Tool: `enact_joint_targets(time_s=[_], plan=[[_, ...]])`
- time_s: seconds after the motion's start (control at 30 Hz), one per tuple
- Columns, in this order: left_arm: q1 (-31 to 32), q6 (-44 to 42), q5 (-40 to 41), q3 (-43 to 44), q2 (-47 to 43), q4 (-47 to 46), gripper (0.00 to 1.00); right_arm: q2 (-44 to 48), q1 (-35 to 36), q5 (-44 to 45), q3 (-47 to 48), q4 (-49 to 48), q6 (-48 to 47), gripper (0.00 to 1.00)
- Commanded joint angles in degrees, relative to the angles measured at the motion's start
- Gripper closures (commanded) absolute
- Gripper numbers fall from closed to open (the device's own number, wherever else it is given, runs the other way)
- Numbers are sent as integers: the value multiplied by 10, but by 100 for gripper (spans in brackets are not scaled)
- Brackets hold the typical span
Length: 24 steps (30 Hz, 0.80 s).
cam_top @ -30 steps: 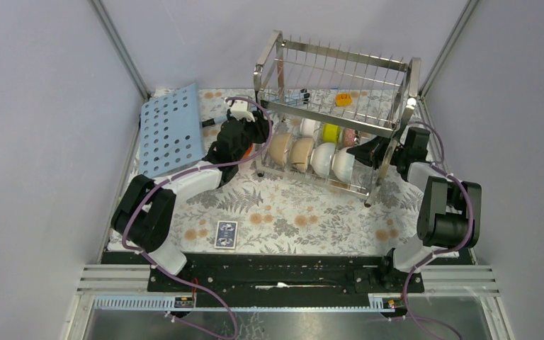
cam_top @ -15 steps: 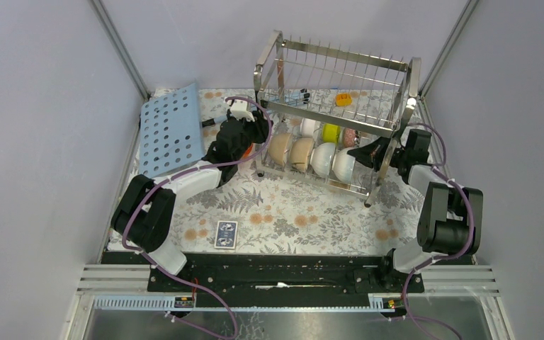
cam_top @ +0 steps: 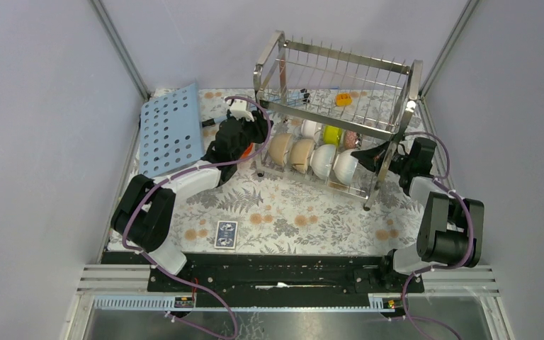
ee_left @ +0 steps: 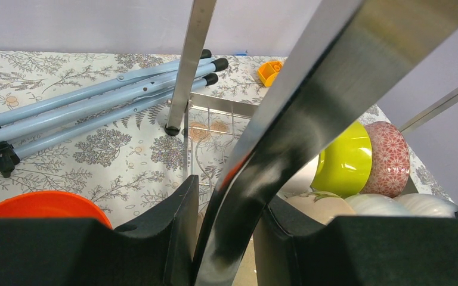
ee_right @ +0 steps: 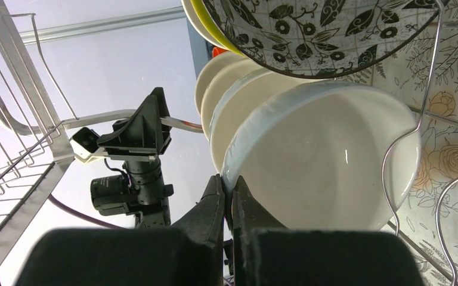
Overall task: Unload the bowls from the dish rack
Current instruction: Pick up the bowl from the dish rack.
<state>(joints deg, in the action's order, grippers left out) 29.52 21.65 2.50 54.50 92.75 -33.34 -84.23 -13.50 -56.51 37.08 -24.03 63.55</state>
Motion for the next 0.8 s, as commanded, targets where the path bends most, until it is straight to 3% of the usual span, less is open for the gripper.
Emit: enact_joint_targets(time_s=[0.0,0.13,0.3,0.6,0.77], plan=[[-29,124,50,-16,27,25,100,69,-17,-50,15,-53,36,100],[-30,127,49,-17,28,24,100,80,-21,-50,4,-68,40,100],[-32,128,49,-20,31,20,100,73,-23,-55,-19,-162,85,100],[-32,131,32,-23,35,6,100,43,-23,-46,-39,-176,70,100],[-32,139,16,-23,41,-9,100,19,-20,-34,-54,-244,116,100]])
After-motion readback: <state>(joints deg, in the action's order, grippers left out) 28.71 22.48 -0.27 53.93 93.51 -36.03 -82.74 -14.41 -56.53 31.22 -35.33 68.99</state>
